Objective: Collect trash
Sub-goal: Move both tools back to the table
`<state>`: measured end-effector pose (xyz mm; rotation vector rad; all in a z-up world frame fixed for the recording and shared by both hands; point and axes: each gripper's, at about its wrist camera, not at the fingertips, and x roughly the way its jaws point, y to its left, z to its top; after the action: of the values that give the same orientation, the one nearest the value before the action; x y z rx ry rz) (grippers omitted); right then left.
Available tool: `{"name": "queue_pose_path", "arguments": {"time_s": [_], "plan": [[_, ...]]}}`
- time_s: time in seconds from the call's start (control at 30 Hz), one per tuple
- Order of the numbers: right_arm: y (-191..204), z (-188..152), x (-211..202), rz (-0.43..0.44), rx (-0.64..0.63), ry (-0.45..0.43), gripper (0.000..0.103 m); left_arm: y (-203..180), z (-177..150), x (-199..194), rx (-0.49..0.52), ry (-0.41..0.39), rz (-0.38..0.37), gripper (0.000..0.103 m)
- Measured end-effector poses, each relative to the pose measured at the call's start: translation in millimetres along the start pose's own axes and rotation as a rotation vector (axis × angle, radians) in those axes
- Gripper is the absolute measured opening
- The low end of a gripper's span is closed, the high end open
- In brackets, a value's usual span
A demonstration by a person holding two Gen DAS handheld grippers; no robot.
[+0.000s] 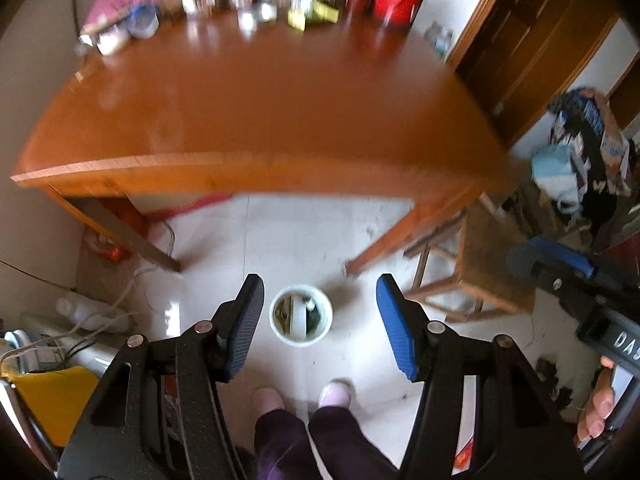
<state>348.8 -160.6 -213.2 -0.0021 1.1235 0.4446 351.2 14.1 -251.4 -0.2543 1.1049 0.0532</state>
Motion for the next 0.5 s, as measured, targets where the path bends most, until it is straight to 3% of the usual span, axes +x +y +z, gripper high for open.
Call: {"name": "queue_pose_path", "arguments": {"time_s": [0.17, 0.5], "plan": [[9, 10, -58, 0.015, -0.057, -0.095, 0.044, -18, 15, -69, -0.007, -0.131, 0.007, 0.057], [25, 30, -148, 0.003, -0.118, -0.330, 0.056, -43, 26, -177, 0.028, -0.378, 0.044, 0.066]]}}
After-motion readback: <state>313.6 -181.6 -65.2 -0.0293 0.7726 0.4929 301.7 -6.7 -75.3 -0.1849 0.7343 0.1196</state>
